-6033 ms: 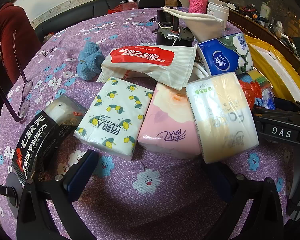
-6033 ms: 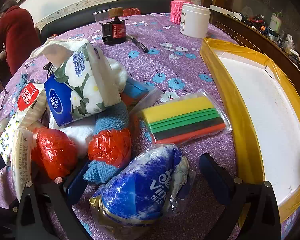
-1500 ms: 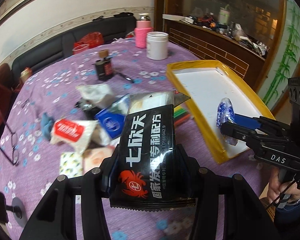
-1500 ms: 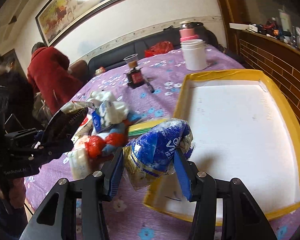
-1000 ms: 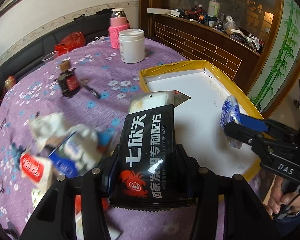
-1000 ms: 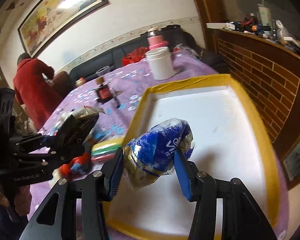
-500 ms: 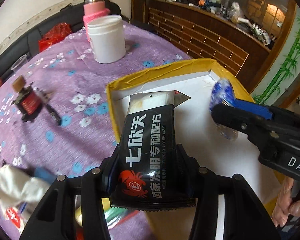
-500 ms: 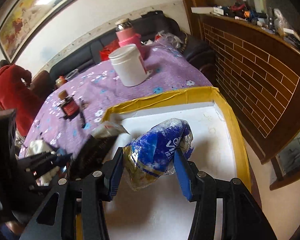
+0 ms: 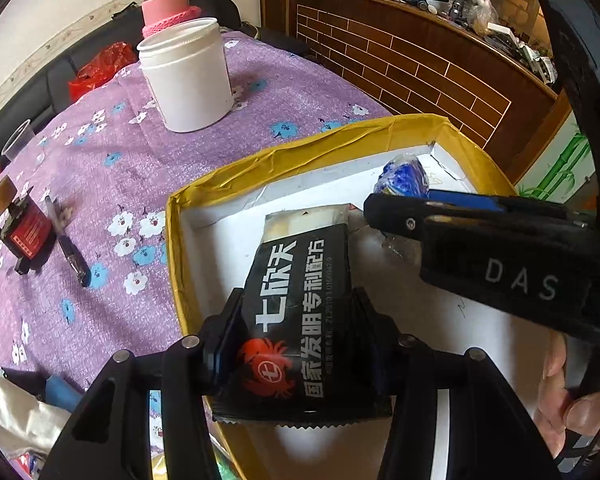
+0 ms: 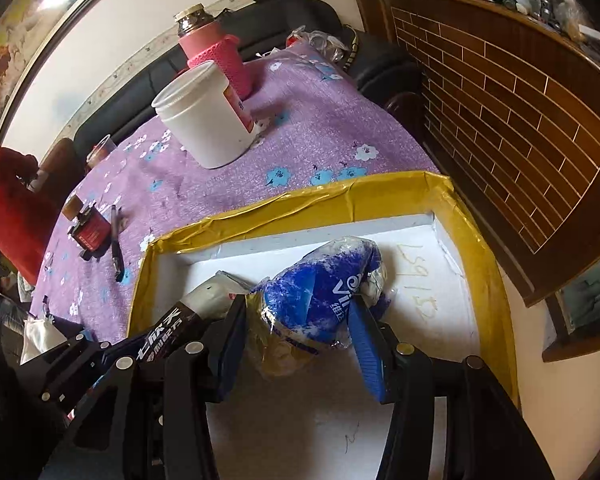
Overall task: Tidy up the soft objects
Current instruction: 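Carry both packets into the empty tray and open both grippers to release them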
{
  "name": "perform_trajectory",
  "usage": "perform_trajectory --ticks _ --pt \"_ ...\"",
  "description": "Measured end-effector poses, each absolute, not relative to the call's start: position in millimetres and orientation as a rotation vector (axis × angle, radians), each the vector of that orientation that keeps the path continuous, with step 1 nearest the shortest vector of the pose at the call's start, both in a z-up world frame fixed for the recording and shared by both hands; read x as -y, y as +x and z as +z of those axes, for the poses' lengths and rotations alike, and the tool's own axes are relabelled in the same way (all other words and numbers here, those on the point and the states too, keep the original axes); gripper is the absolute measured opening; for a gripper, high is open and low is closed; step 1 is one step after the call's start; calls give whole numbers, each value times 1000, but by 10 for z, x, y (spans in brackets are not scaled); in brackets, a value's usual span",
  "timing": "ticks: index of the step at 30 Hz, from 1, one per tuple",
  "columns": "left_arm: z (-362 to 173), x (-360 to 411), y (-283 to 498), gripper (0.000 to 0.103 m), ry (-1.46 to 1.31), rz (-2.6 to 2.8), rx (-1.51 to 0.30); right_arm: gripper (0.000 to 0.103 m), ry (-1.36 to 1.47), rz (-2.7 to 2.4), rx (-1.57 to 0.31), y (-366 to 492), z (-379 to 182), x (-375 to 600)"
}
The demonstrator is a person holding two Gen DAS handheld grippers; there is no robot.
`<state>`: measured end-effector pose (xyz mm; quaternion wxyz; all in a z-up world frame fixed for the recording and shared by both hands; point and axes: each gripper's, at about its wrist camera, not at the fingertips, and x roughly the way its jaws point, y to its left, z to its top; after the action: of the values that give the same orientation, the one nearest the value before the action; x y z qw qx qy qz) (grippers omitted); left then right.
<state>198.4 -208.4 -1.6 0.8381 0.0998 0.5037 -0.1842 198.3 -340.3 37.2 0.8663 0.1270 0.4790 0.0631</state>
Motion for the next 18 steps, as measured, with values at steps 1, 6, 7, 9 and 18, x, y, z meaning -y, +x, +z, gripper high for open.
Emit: perform_trajectory --ticks 1,6,7,9,18 --pt "-27 2084 1980 53 207 -397 -1067 56 260 130 -1001 1984 380 3401" --pt "-39 2079 1966 60 202 -403 -1076 67 269 131 -994 1956 420 3424" --pt "-33 2073 1966 61 203 -402 -1076 67 270 133 -992 1945 430 3425" --pt "2 2055 1938 66 201 -401 -1072 68 267 126 -984 1898 468 3431" --pt "282 1910 1478 73 199 -418 -1004 68 307 156 -869 1256 822 3343"
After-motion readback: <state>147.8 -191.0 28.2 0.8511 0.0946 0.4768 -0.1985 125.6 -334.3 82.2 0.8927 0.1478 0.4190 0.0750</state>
